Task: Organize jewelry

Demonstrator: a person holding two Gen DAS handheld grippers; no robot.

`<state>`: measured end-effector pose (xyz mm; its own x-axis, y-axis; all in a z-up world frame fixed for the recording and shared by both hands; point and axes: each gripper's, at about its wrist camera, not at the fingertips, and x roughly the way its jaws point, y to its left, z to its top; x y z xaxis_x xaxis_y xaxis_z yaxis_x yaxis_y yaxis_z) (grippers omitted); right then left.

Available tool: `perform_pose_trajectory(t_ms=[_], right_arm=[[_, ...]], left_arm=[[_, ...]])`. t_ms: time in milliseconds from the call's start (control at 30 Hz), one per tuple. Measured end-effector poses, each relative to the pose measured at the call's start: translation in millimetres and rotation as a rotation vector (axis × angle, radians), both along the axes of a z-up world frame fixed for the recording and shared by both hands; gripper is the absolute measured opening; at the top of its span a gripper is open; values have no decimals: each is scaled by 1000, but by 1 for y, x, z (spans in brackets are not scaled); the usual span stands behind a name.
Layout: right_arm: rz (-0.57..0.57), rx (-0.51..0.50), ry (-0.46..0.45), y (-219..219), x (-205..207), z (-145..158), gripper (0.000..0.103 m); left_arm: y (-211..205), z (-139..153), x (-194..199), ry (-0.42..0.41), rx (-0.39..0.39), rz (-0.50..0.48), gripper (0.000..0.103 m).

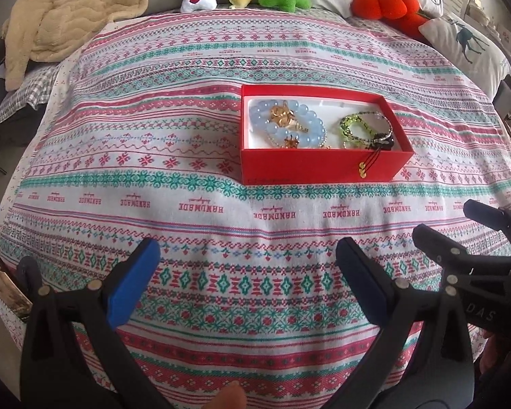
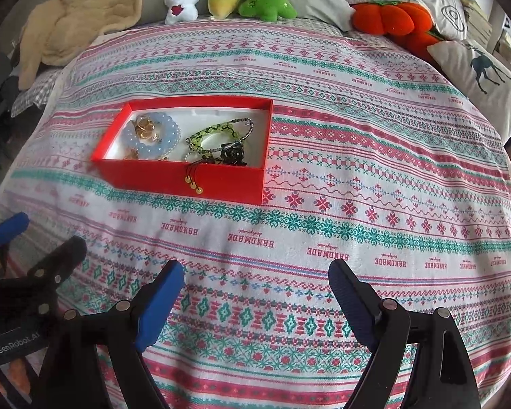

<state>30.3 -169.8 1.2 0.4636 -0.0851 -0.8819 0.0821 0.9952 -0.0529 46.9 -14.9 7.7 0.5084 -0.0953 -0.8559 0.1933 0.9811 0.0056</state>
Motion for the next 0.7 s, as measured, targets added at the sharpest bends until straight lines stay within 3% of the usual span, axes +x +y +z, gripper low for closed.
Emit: perform_pose_trajectory(t_ms=[700], right_arm=[[-26,43,17,-5,1,-3,88]], left_arm=[[-1,0,0,2,3,1,103]])
